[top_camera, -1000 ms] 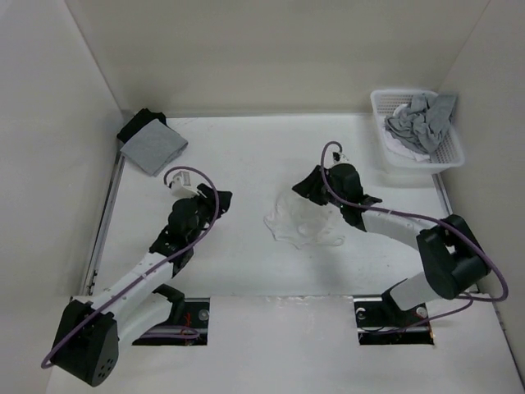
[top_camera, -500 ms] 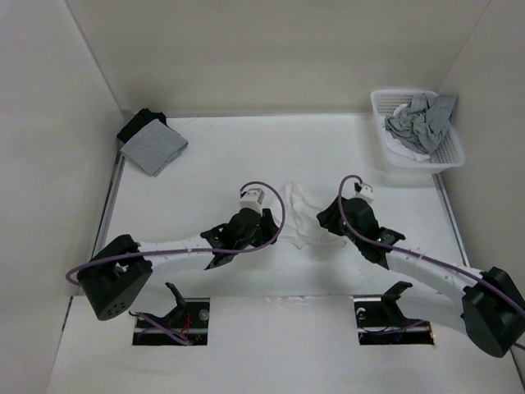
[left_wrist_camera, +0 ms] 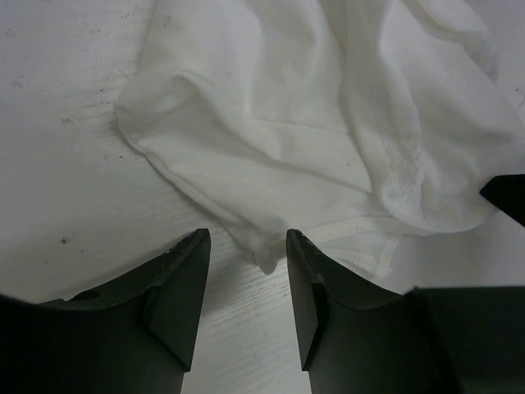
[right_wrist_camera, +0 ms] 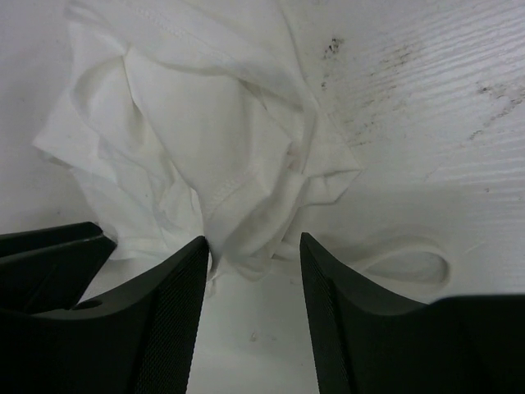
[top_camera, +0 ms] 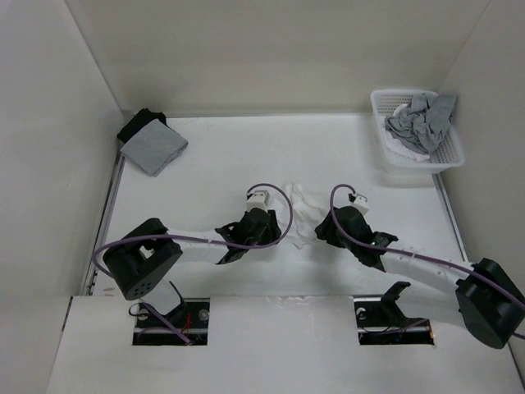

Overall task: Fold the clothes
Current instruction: Flatten the tank top out

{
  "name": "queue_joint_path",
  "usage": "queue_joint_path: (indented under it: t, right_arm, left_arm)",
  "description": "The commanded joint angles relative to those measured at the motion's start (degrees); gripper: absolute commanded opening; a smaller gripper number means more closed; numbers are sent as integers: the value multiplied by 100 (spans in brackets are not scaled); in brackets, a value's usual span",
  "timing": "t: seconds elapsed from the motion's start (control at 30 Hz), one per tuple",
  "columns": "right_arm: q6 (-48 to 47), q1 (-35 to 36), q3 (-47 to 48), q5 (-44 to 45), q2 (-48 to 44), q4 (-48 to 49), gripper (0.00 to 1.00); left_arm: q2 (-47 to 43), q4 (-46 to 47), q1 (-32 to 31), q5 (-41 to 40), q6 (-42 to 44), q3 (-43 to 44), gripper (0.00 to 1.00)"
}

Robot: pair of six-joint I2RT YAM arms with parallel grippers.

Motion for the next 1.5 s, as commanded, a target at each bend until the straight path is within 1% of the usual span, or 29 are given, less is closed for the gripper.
queue_joint_path:
  t: [0.0,0.07,0.1,0.17,0.2,0.27,0.33,0.43,0.5,0.6,0.73,0.8,0.87,1.03,1.13,1.2,1.27,1.37,1.47]
  right_arm:
    - [-241,3,397,-242,387,577,48]
    - [-294,-33,494,-216,528,630,30]
    - [-303,-33,538,-164,537,630,22]
    - [-312,2,583,3,433,595,14]
    - [-321,11,583,117,336,543,12]
    - [-321,133,662,249,38,271,9]
    - [-382,309,793,363,-383,-115,7]
    - [-601,555,1127,504,-1148,-695,7]
    - [-742,617,1469,531,-1640,-1117,7]
    - [-944,626,1996,356,-2167,-1390,8]
    - [-989,731,2498,-48,-2345,-1339,8]
    - [-1015,924,2743,-172,-2310,-1304,8]
    - [-1059,1283,2946,-181,-2275,-1286,9]
    - [-1147,2031,3097,3,-2213,-1286,10]
    - [-1085,2068,2931,-57,-2039,-1120,11]
    - [-1059,1858,2772,-189,-1723,-961,10]
    - [-1076,1446,2649,-164,-1476,-882,8]
    - [-1111,1049,2569,56,-1554,-838,8]
    - [-1261,934,2700,302,-1747,-899,8]
  left_arm:
    - [144,377,-53,-35,-69,218,41]
    - [197,395,-53,26,-96,244,35]
    - [206,395,-53,44,-105,245,29]
    - [171,395,-53,44,-105,236,20]
    - [119,395,-35,44,-96,210,13]
    - [-83,395,17,-9,-70,122,6]
    - [-416,387,105,-44,-26,25,3]
    - [-1276,264,368,-123,150,-142,2]
    - [-2005,28,605,-210,264,-204,2]
    - [-3165,-534,1009,-378,334,-160,2]
    - [-4388,-1176,1511,-264,317,252,2]
    - [-4714,-1431,1564,-159,282,585,2]
    - [-4952,-1555,1399,-184,238,788,2]
    - [-5348,-1740,1055,-482,299,912,2]
    - [-5340,-1697,1081,-615,317,860,2]
    - [-5087,-1566,1212,-650,282,851,2]
    - [-4631,-1207,1335,-511,204,868,2]
    - [-4067,-757,1284,-326,98,1052,2]
    - [-3644,-484,1090,-255,124,1351,2]
